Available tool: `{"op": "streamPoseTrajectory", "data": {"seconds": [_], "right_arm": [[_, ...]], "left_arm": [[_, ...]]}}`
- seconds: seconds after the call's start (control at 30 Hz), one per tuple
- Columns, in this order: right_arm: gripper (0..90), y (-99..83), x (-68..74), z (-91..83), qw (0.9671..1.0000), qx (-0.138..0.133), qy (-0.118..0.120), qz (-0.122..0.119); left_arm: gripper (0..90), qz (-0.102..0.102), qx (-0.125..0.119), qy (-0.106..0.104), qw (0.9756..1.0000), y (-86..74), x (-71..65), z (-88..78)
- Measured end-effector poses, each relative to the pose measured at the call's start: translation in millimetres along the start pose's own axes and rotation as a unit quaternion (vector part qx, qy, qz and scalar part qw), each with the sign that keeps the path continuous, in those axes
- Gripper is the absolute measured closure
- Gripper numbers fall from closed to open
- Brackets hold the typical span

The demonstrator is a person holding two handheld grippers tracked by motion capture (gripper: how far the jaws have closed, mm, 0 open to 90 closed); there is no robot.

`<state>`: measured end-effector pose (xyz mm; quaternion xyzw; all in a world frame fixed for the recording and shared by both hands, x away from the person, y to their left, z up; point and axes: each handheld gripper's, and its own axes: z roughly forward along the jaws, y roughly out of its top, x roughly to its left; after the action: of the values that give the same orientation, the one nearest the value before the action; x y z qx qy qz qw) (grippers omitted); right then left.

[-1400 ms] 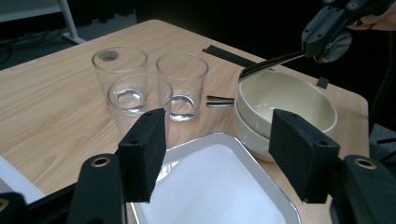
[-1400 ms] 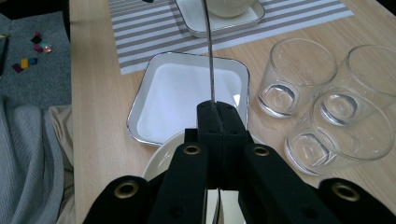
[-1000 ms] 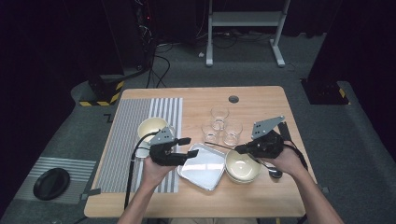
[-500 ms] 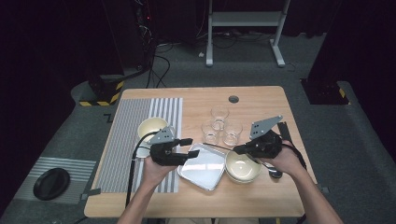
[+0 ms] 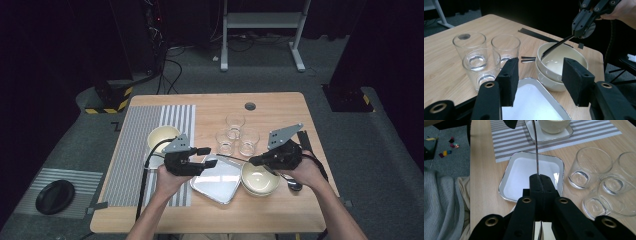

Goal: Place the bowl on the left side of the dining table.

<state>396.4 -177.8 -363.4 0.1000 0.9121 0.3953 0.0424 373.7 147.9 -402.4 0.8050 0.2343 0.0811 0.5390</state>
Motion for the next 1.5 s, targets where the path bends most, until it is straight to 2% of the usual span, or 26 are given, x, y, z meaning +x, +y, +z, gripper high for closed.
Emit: {"op": "streamPoseTrajectory", "data": {"seconds": [0.03, 0.13, 0.17, 0.2, 0.3, 0.37, 0.4, 0.6, 0.63, 0.73, 0.9, 1.0, 1.23, 1.27, 1.33, 1.37, 1.43, 1.5], "right_arm": [[89.9, -0.2, 0.0, 0.1, 1.0000, 0.001, -0.001, 0.002], [89.9, -0.5, 2.1, 0.5, 0.9999, 0.006, 0.001, 0.014], [89.9, 0.0, 0.6, 1.4, 1.0000, 0.002, 0.001, -0.001], [89.9, 0.0, 2.0, 1.3, 0.9999, 0.005, 0.002, 0.009], [89.9, 0.2, 1.6, 2.5, 1.0000, 0.004, 0.002, 0.004], [89.9, 1.0, 1.2, 3.6, 1.0000, 0.004, 0.003, -0.004], [89.9, 1.1, 2.1, 3.8, 1.0000, 0.006, 0.005, 0.001], [89.9, 2.6, 2.6, 6.0, 0.9999, 0.004, 0.008, -0.009], [89.9, 2.6, 2.6, 6.0, 0.9999, 0.004, 0.008, -0.009], [90.0, 2.5, 2.1, 5.9, 0.9999, 0.005, 0.009, -0.009], [89.9, 2.5, 2.1, 6.3, 0.9999, 0.007, 0.013, -0.008], [89.9, 2.6, 4.8, 6.6, 0.9998, 0.013, 0.016, 0.007], [89.9, 3.9, 5.8, 8.2, 0.9997, 0.013, 0.022, 0.006], [89.9, 4.4, 4.3, 9.3, 0.9997, 0.008, 0.022, -0.007], [89.9, 5.0, 3.5, 10.2, 0.9996, 0.005, 0.024, -0.015], [89.9, 5.0, 5.4, 10.0, 0.9996, 0.009, 0.025, -0.002], [89.9, 5.8, 3.8, 11.2, 0.9995, 0.003, 0.025, -0.017], [89.9, 6.0, 3.8, 11.4, 0.9995, 0.003, 0.026, -0.017]], "left_arm": [[47.9, -0.010, 0.000, 0.000, 1.0000, -0.5, -1.8, 0.5], [48.4, -0.007, -0.001, -0.002, 1.0000, -0.5, -1.7, 0.9], [48.9, -0.007, -0.001, -0.003, 1.0000, -0.4, -1.8, 1.0], [49.4, -0.006, 0.000, -0.005, 1.0000, -0.3, -1.7, 1.4], [51.7, -0.007, 0.002, -0.010, 0.9999, -0.3, -2.5, 1.8], [52.7, 0.006, 0.005, -0.012, 0.9999, 0.2, -1.2, 1.8], [52.9, -0.007, 0.004, -0.011, 0.9999, -0.4, -3.2, 1.8], [54.9, -0.008, 0.002, -0.017, 0.9998, -0.3, -4.0, 2.2], [54.9, -0.004, 0.003, -0.018, 0.9998, -0.3, -4.0, 2.9], [56.0, -0.014, 0.006, -0.019, 0.9997, -1.3, -4.8, 6.6], [58.0, -0.009, 0.013, -0.022, 0.9996, -0.7, -3.6, 9.0], [59.4, -0.012, 0.011, -0.026, 0.9995, -0.3, -5.3, 11.3], [62.4, -0.009, 0.013, -0.032, 0.9994, 0.0, -6.3, 12.6], [62.7, -0.009, 0.012, -0.033, 0.9994, 0.0, -6.6, 12.6], [63.8, -0.009, 0.011, -0.034, 0.9993, 0.0, -6.7, 12.7], [64.0, -0.011, 0.010, -0.035, 0.9993, 0.0, -7.1, 12.9], [64.5, -0.006, 0.012, -0.037, 0.9992, 0.2, -6.7, 13.3], [65.1, -0.002, 0.012, -0.039, 0.9992, 0.3, -6.3, 13.5]]}}
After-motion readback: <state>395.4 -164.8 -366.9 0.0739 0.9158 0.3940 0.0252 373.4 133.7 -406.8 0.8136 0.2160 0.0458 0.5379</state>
